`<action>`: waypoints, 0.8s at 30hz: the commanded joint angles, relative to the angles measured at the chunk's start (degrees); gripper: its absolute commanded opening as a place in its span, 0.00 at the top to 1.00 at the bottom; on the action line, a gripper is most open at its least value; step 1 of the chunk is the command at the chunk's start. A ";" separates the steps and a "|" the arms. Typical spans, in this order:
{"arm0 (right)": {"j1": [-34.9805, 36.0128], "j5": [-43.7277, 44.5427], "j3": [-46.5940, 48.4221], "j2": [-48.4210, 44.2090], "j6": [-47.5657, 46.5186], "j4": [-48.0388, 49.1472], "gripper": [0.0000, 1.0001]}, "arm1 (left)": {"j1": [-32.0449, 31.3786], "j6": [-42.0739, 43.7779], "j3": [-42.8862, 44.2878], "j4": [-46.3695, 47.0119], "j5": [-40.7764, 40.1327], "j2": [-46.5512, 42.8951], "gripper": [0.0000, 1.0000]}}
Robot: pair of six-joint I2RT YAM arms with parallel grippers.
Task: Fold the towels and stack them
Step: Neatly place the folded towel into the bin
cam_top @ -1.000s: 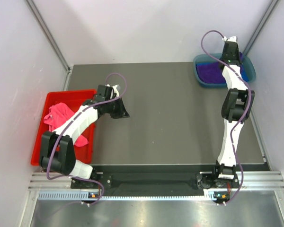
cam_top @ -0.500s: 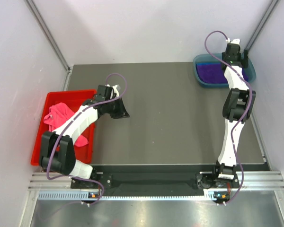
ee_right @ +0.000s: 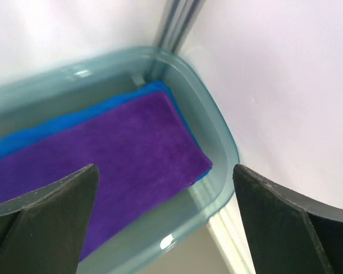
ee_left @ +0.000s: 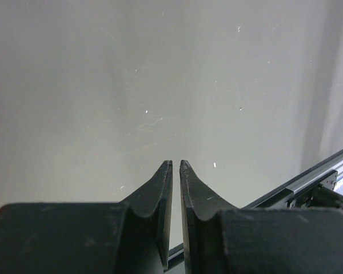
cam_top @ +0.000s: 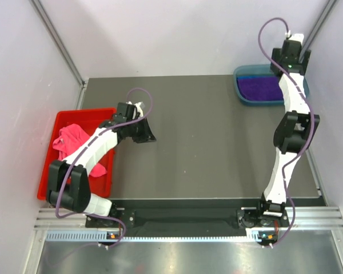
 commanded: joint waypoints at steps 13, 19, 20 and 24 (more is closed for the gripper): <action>25.55 -7.64 -40.69 -36.73 19.25 9.41 0.00 | 0.19 2.76 1.22 -2.42 -7.08 -10.22 0.83; 36.39 -13.08 -62.06 -47.73 25.32 18.56 0.00 | 0.19 4.70 -0.80 -3.65 -10.86 -13.74 0.82; 36.66 -13.87 -65.99 -49.39 26.81 19.09 0.00 | 0.27 5.13 -1.06 -3.82 -11.12 -14.10 0.81; 36.84 -19.58 -74.90 -53.09 31.04 22.00 0.00 | 0.19 5.05 -3.08 -4.35 -11.39 -16.90 0.81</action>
